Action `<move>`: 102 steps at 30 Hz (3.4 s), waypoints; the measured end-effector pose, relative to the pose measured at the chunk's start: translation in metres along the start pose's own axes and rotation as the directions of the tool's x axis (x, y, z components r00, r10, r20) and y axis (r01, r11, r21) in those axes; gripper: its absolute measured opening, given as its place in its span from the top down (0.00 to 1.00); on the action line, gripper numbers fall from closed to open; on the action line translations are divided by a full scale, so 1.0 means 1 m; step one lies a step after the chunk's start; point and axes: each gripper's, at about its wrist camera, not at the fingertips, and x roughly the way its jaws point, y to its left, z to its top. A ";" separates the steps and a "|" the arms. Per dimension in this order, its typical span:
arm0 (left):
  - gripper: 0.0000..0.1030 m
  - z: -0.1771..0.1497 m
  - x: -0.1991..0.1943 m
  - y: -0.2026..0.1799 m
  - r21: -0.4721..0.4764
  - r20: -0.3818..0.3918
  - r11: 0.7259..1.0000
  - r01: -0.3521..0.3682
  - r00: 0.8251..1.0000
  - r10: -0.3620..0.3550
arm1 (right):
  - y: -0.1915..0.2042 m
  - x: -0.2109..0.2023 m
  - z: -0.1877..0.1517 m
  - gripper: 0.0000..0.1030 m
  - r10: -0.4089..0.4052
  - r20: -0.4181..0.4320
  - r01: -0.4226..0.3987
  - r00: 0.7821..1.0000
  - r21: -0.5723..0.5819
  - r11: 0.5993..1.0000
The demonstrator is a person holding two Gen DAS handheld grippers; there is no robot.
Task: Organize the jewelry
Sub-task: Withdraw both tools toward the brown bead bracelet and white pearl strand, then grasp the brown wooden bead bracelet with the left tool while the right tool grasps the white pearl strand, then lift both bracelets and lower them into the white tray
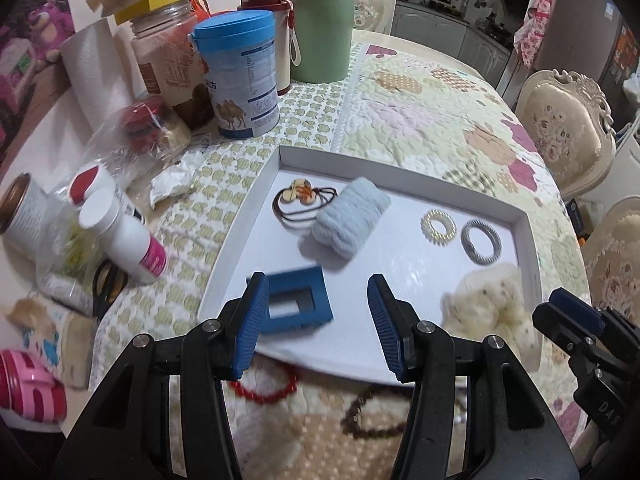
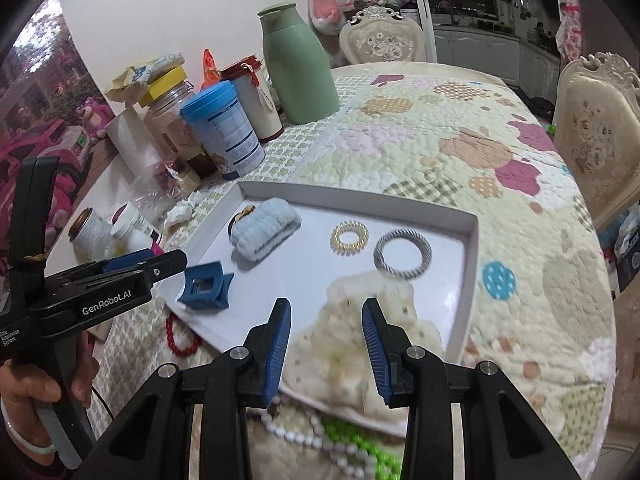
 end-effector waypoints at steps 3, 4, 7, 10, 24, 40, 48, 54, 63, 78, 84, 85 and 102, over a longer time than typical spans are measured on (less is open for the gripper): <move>0.50 -0.012 -0.010 -0.004 0.001 0.008 1.000 -0.005 1.000 0.005 | 0.000 -0.011 -0.011 0.66 -0.002 0.000 0.002 1.000 -0.008 1.000; 0.50 -0.017 -0.014 -0.005 0.000 0.012 1.000 -0.009 1.000 0.009 | -0.001 -0.017 -0.015 0.66 -0.002 0.000 0.002 1.000 -0.010 1.000; 0.50 -0.030 -0.025 -0.009 0.001 0.021 1.000 -0.020 1.000 0.020 | -0.001 -0.028 -0.027 0.65 -0.002 0.002 0.002 1.000 -0.020 1.000; 0.50 -0.039 -0.033 -0.013 0.001 0.025 1.000 -0.025 0.999 0.025 | -0.002 -0.039 -0.036 0.65 -0.006 -0.001 0.006 1.000 -0.035 0.999; 0.50 -0.087 -0.058 -0.012 -0.063 -0.040 0.996 0.058 0.997 -0.061 | -0.024 -0.071 -0.089 0.65 -0.015 -0.045 0.012 0.999 -0.080 0.997; 0.45 -0.118 0.003 0.009 -0.089 -0.224 0.989 0.115 0.965 -0.133 | -0.040 -0.013 -0.117 0.65 0.006 -0.127 -0.023 0.992 -0.133 0.991; 0.45 -0.103 0.036 -0.003 -0.046 -0.244 0.995 0.092 0.964 -0.101 | -0.027 0.015 -0.106 0.69 0.013 -0.148 -0.041 0.989 -0.190 0.981; 0.45 -0.097 0.050 -0.009 0.000 -0.241 0.998 0.066 0.968 -0.064 | -0.020 0.028 -0.106 0.87 -0.007 -0.170 -0.032 0.985 -0.228 0.973; 0.90 -0.092 0.052 -0.015 0.006 -0.224 0.991 0.133 0.966 -0.128 | -0.015 -0.007 -0.102 0.91 0.065 -0.095 -0.082 0.993 -0.182 0.980; 0.93 -0.094 0.013 -0.003 -0.003 -0.177 0.990 0.142 0.974 -0.140 | -0.015 -0.063 -0.090 0.92 0.111 0.013 -0.108 0.994 -0.146 0.983; 0.93 -0.095 0.004 -0.002 0.007 -0.163 0.992 0.129 0.979 -0.126 | -0.014 -0.070 -0.094 0.92 0.119 0.014 -0.115 0.993 -0.158 0.981; 0.93 -0.095 0.003 -0.003 0.008 -0.161 0.992 0.127 0.979 -0.125 | -0.014 -0.071 -0.094 0.92 0.120 0.015 -0.116 0.993 -0.160 0.980; 0.93 -0.087 -0.023 -0.008 0.029 -0.111 0.993 0.118 0.987 -0.114 | -0.001 -0.096 -0.086 0.92 0.147 0.064 -0.131 0.987 -0.207 0.969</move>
